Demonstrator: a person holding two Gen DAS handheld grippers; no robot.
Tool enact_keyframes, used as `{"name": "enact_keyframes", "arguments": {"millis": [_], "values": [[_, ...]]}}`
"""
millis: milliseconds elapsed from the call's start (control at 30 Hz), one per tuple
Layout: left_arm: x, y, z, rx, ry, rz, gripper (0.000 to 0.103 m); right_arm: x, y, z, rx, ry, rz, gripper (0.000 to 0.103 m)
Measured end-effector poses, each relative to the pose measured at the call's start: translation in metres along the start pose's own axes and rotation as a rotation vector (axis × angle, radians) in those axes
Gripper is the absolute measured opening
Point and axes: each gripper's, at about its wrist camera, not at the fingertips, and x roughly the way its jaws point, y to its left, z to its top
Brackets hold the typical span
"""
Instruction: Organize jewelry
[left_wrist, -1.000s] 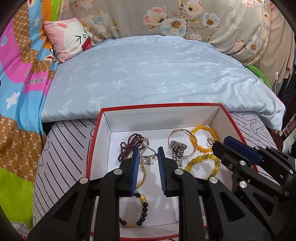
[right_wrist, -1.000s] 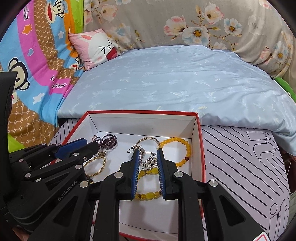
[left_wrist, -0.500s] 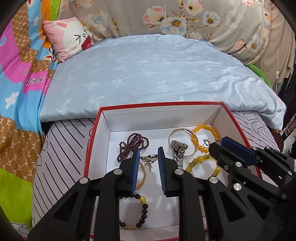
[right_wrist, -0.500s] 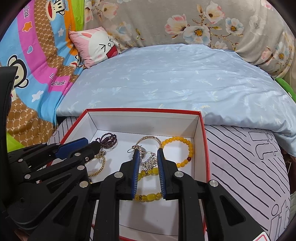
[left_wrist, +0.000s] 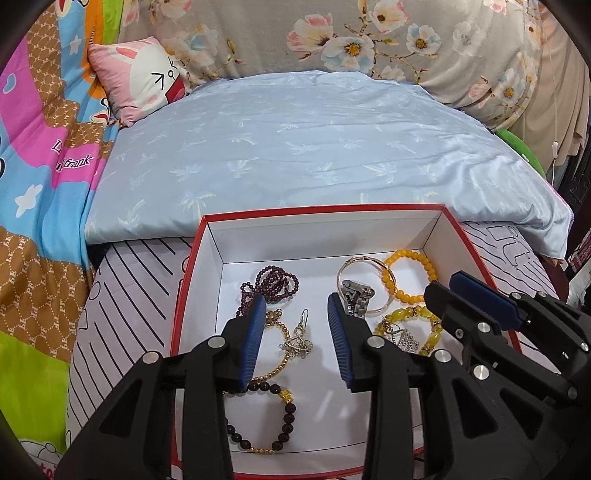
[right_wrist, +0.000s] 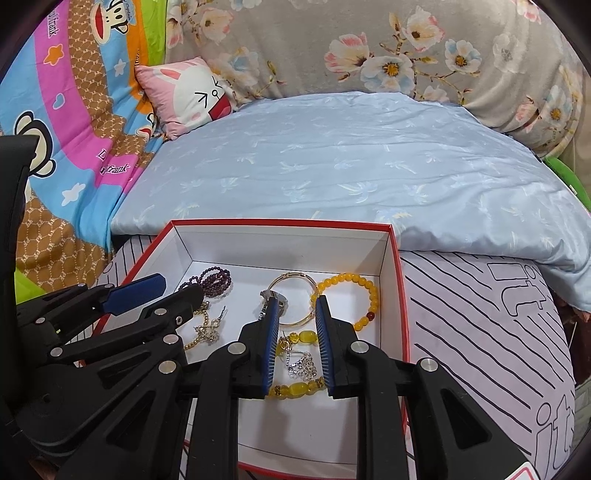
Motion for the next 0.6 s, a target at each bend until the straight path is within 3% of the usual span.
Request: {"name": "enact_keyframes", "arguments": {"millis": [600], "values": [[-0.031,-0.007,-0.009,-0.002,-0.027,0.001,0.034,-0.039,0.003,-0.008,0.018,-0.032,-0.014,0.022]]}}
